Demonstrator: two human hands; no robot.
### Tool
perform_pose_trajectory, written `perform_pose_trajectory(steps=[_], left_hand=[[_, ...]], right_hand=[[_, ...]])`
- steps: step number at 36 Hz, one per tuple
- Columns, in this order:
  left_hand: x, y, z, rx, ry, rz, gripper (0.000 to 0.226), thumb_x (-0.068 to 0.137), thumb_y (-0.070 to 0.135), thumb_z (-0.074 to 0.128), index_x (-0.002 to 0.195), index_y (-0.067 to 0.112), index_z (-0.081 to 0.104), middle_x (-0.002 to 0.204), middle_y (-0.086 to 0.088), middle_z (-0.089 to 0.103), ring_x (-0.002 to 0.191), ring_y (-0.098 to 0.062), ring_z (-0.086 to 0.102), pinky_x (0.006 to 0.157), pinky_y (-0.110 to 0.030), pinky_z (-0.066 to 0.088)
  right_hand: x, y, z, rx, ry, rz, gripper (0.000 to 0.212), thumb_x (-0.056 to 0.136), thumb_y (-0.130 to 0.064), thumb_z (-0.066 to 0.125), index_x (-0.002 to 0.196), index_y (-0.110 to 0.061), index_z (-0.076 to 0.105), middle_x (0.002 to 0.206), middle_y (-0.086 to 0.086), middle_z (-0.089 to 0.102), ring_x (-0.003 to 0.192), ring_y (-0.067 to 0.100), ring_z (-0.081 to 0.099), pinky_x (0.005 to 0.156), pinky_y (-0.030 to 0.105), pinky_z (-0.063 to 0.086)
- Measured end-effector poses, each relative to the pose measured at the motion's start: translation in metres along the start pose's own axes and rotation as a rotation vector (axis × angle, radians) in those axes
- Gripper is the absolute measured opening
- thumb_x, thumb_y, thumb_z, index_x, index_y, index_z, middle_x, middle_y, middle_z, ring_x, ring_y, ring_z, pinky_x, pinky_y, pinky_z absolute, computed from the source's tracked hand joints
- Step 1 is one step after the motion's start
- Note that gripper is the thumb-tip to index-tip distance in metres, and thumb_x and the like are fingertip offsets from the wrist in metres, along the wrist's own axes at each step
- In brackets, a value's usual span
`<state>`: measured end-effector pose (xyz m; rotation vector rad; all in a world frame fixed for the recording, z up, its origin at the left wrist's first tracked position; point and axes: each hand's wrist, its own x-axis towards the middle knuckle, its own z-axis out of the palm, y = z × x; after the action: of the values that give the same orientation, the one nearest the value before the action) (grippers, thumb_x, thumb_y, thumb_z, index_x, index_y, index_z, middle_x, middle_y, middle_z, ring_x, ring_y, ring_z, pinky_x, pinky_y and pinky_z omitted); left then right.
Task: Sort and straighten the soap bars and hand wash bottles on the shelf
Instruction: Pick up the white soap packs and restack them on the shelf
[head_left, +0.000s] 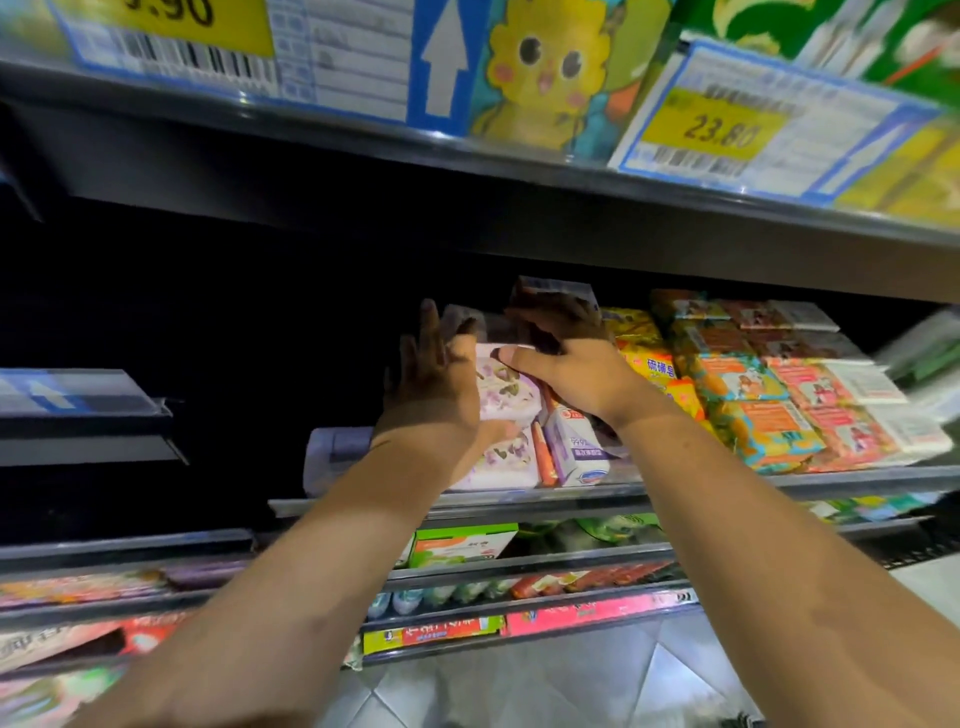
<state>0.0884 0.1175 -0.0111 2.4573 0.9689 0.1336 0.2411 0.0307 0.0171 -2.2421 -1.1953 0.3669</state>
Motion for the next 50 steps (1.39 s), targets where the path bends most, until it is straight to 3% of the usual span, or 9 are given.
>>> perform_pose_trajectory(steps=[7, 13, 20, 27, 33, 39, 42, 46, 50], left_hand=[[0.018, -0.01, 0.014, -0.029, 0.026, -0.098, 0.125, 0.084, 0.039, 0.078, 0.149, 0.035, -0.029, 0.167, -0.002, -0.002, 0.152, -0.031, 0.013, 0.118, -0.05, 0.03], [0.027, -0.003, 0.01, -0.069, -0.011, -0.119, 0.123, 0.088, 0.039, 0.075, 0.147, 0.04, -0.033, 0.164, 0.0, -0.026, 0.153, -0.03, -0.01, 0.121, -0.056, 0.017], [0.006, -0.019, -0.008, -0.108, -0.066, -0.13, 0.104, 0.091, 0.049, 0.064, 0.157, 0.027, -0.012, 0.167, -0.005, 0.0, 0.152, -0.032, 0.012, 0.12, -0.052, 0.022], [-0.051, -0.08, -0.022, -0.155, -0.249, 0.028, 0.054, 0.089, 0.06, 0.062, 0.134, 0.036, 0.044, 0.144, 0.008, 0.049, 0.125, -0.013, 0.051, 0.104, -0.032, 0.043], [-0.061, -0.081, -0.046, -0.058, -0.13, 0.134, 0.05, 0.092, 0.042, 0.068, 0.139, 0.038, 0.051, 0.132, 0.021, 0.044, 0.119, -0.001, 0.044, 0.09, -0.016, 0.032], [-0.055, -0.069, -0.042, 0.123, -0.095, 0.073, 0.05, 0.098, 0.045, 0.055, 0.143, 0.025, 0.047, 0.148, 0.003, 0.044, 0.134, -0.019, 0.043, 0.101, -0.027, 0.034], [-0.054, -0.072, -0.042, 0.033, -0.208, 0.027, 0.064, 0.09, 0.045, 0.067, 0.147, 0.025, 0.044, 0.154, -0.005, 0.039, 0.136, -0.026, 0.041, 0.109, -0.035, 0.036], [-0.059, -0.071, -0.046, 0.009, -0.079, 0.083, 0.026, 0.088, 0.037, 0.071, 0.112, 0.03, 0.061, 0.121, 0.008, 0.062, 0.093, -0.006, 0.049, 0.076, -0.019, 0.035], [-0.063, -0.07, -0.045, 0.106, -0.005, 0.078, 0.035, 0.089, 0.048, 0.068, 0.119, 0.031, 0.059, 0.122, 0.005, 0.061, 0.105, -0.016, 0.057, 0.082, -0.025, 0.043]], right_hand=[[0.009, 0.014, 0.009, -0.009, 0.033, -0.107, 0.06, 0.087, -0.06, 0.063, 0.143, -0.039, 0.052, 0.149, -0.009, 0.039, 0.142, 0.018, 0.032, 0.118, 0.047, 0.032], [0.012, 0.016, 0.012, -0.039, 0.001, -0.127, 0.066, 0.073, -0.079, 0.062, 0.134, -0.07, 0.038, 0.153, -0.015, 0.04, 0.143, 0.017, 0.034, 0.116, 0.051, 0.032], [0.014, 0.015, 0.011, -0.065, -0.009, -0.137, 0.054, 0.077, -0.084, 0.055, 0.126, -0.08, 0.033, 0.155, -0.018, 0.039, 0.145, 0.015, 0.033, 0.117, 0.053, 0.03], [0.007, 0.009, 0.008, -0.063, -0.012, -0.073, 0.066, 0.082, -0.073, 0.058, 0.142, -0.056, 0.037, 0.153, -0.011, 0.044, 0.143, 0.02, 0.035, 0.118, 0.053, 0.026], [-0.001, -0.002, 0.003, -0.114, -0.047, -0.038, 0.059, 0.092, -0.062, 0.058, 0.147, -0.047, 0.042, 0.156, -0.005, 0.041, 0.143, 0.025, 0.033, 0.119, 0.048, 0.029], [-0.009, -0.028, -0.016, -0.183, -0.27, 0.163, 0.068, 0.089, -0.07, 0.051, 0.147, -0.034, 0.047, 0.147, 0.006, 0.052, 0.131, 0.029, 0.049, 0.092, 0.026, 0.033], [-0.012, -0.033, -0.028, -0.266, -0.335, 0.116, 0.074, 0.085, -0.076, 0.05, 0.151, -0.05, 0.03, 0.156, -0.004, 0.042, 0.14, 0.025, 0.042, 0.098, 0.025, 0.032], [-0.021, -0.025, -0.018, -0.238, -0.346, 0.091, 0.093, 0.067, -0.089, 0.046, 0.15, -0.049, 0.035, 0.158, -0.003, 0.041, 0.145, 0.023, 0.036, 0.119, 0.039, 0.028], [-0.031, -0.022, -0.008, -0.345, -0.228, 0.048, 0.069, 0.089, -0.075, 0.042, 0.152, -0.051, 0.027, 0.164, 0.002, 0.027, 0.152, 0.033, 0.015, 0.121, 0.053, 0.003]])
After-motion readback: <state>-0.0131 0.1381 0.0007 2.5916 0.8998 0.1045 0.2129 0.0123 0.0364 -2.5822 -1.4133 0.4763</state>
